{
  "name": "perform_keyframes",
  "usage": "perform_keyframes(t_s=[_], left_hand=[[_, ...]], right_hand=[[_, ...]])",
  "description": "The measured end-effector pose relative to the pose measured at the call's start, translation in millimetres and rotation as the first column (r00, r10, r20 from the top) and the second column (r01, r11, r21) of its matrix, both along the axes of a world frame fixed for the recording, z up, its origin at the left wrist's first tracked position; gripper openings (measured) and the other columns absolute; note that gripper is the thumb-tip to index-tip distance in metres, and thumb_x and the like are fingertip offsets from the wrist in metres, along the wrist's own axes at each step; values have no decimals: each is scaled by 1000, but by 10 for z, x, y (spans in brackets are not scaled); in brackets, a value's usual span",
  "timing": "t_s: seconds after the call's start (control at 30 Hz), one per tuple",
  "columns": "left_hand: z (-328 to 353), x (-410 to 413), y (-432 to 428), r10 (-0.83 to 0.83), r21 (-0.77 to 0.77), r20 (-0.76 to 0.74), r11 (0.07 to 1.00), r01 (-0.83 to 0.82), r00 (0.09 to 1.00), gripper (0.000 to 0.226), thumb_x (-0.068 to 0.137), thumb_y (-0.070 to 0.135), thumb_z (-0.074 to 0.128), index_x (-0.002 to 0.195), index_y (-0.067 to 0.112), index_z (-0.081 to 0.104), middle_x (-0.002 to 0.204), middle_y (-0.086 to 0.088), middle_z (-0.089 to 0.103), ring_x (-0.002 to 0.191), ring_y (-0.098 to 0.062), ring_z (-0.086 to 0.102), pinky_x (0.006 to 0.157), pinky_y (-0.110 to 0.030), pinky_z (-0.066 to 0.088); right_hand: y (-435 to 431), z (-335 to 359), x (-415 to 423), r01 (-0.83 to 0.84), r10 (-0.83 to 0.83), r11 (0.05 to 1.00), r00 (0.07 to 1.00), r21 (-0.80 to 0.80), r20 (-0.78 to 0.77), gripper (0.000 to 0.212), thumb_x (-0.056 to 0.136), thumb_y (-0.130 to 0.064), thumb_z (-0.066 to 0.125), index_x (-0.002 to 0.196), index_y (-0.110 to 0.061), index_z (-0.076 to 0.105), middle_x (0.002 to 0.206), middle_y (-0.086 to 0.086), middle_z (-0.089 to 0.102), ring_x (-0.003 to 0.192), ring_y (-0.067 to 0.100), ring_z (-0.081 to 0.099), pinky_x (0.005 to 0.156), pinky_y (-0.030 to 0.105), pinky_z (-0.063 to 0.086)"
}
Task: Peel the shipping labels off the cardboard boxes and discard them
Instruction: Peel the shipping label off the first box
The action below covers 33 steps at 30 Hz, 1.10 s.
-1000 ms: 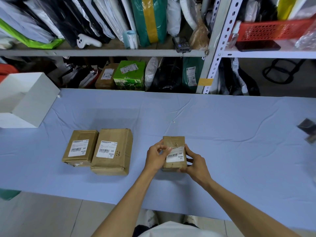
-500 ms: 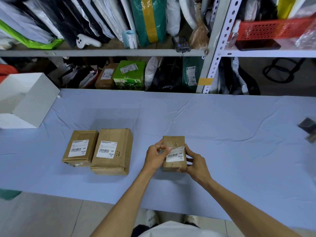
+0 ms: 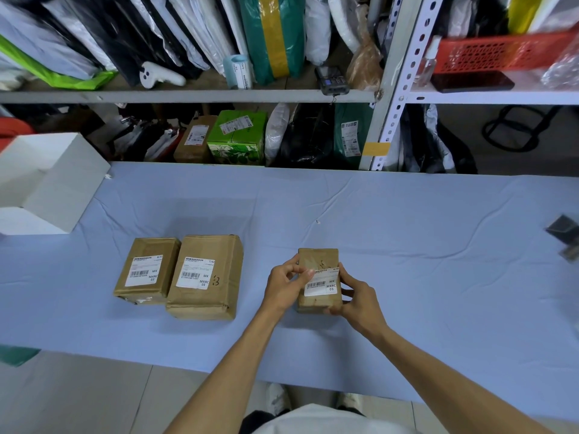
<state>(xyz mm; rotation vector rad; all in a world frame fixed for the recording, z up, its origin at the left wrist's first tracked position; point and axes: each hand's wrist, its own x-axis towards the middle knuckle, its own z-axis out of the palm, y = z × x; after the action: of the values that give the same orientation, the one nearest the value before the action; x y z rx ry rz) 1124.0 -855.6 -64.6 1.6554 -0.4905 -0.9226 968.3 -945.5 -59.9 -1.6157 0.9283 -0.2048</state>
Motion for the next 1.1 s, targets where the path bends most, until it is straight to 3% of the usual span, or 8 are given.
perform_keyframes(t_s=[0.57, 0.8, 1.1], left_hand=[[-8, 18, 27, 13, 17, -11, 1000, -13, 1000, 14, 79, 26, 76, 76, 12, 75, 145, 6, 48, 127, -23, 53, 106, -47, 44], [103, -12, 21, 0, 16, -27, 1000, 0, 1000, 10, 84, 16, 71, 76, 11, 72, 146, -3, 47, 132, -16, 47, 110, -42, 40], [168, -24, 21, -6, 15, -31, 1000, 6, 1000, 11, 85, 15, 70, 74, 12, 71, 146, -3, 46, 131, -17, 48, 109, -41, 41]], right_hand=[[-5, -6, 9, -20, 20, 1000, 1000, -13, -9, 96, 65, 5, 79, 148, -15, 34, 121, -7, 62, 105, 13, 62, 69, 15, 55], [-5, -3, 7, -11, 11, 1000, 1000, -17, -3, 93, 66, 6, 76, 147, -17, 36, 117, -10, 64, 101, 3, 62, 69, 15, 55], [-7, 6, 11, -16, 16, 1000, 1000, -11, -6, 93, 67, 6, 76, 147, -17, 36, 117, -8, 64, 99, 0, 62, 66, 11, 52]])
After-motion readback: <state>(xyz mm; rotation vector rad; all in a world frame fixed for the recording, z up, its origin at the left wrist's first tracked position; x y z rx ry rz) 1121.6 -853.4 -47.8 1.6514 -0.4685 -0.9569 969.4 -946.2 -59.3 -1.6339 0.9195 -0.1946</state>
